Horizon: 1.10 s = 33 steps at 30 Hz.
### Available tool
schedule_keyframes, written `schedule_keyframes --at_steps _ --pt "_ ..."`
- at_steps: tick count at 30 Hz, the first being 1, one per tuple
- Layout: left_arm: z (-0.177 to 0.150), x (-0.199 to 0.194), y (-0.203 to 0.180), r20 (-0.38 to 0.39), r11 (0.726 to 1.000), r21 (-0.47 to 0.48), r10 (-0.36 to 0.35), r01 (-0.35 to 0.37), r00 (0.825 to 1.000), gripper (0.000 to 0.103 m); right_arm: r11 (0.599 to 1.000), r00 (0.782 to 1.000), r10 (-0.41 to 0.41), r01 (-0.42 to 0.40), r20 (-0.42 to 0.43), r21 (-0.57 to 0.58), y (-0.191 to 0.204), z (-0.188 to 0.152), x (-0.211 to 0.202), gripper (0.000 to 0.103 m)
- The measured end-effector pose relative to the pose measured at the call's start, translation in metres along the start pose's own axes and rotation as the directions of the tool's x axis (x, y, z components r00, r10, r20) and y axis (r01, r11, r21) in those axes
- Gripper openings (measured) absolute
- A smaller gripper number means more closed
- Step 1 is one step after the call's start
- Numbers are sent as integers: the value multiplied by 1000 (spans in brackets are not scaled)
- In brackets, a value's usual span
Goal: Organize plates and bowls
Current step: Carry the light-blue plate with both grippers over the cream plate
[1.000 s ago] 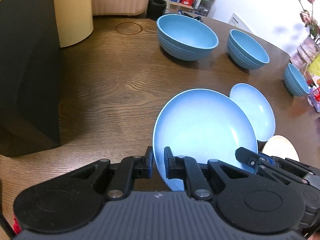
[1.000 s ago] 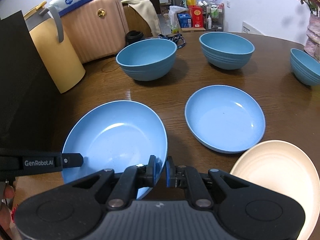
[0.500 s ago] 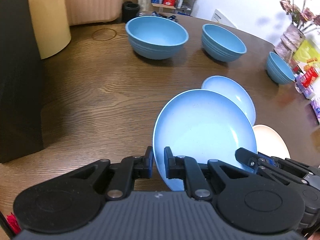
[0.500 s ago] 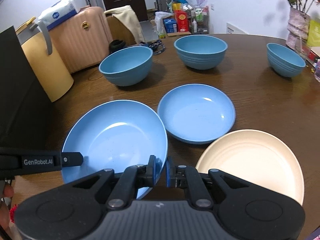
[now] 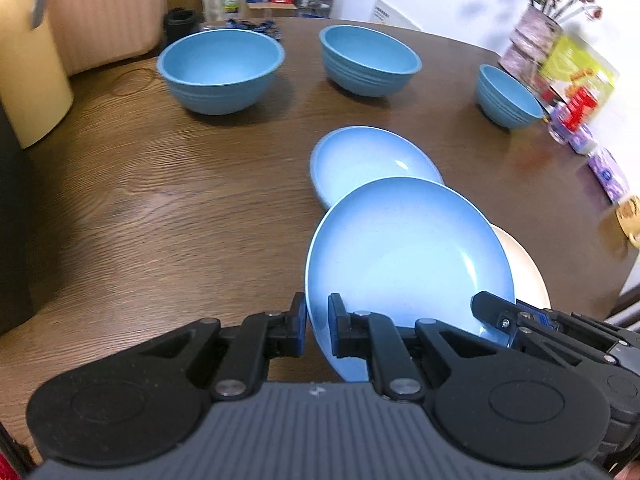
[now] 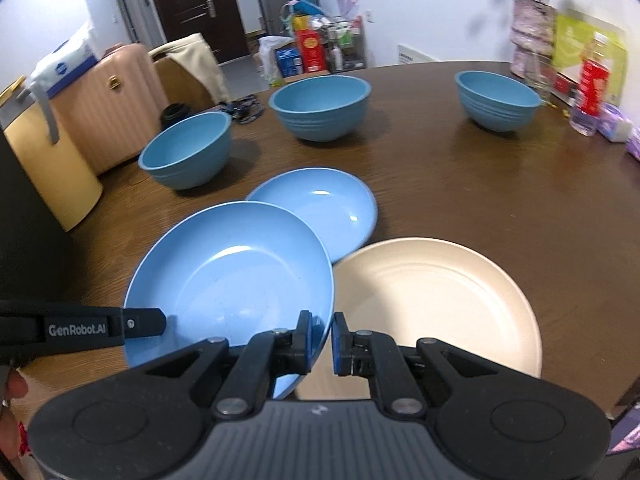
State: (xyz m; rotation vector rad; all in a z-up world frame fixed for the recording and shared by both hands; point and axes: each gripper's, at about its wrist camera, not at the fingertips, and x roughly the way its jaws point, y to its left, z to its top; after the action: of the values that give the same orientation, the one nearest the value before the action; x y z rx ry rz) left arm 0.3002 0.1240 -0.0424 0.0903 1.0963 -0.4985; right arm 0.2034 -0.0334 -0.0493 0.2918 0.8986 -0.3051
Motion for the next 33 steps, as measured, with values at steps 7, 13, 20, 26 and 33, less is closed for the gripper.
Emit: schedule_keyframes --at_steps 7,13,20,26,33 --pt "1 12 -31 -19 998 55 -23 24 1000 12 998 999 -36 36 4 56 -30 -5 -7 9" --pt "-1 22 -56 -44 995 90 -35 38 998 12 994 998 -59 60 -8 96 -54 -10 -7 9" --pt "0 37 -76 -73 992 119 -38 46 997 12 988 997 -76 78 -23 132 -76 -14 -4 9" --pt "1 48 -86 -93 989 139 -35 47 995 12 985 996 -81 85 -38 151 -89 -16 1 9" --pt "1 60 -91 -119 986 159 -22 41 993 12 984 995 -86 94 -57 151 -96 -19 10 9"
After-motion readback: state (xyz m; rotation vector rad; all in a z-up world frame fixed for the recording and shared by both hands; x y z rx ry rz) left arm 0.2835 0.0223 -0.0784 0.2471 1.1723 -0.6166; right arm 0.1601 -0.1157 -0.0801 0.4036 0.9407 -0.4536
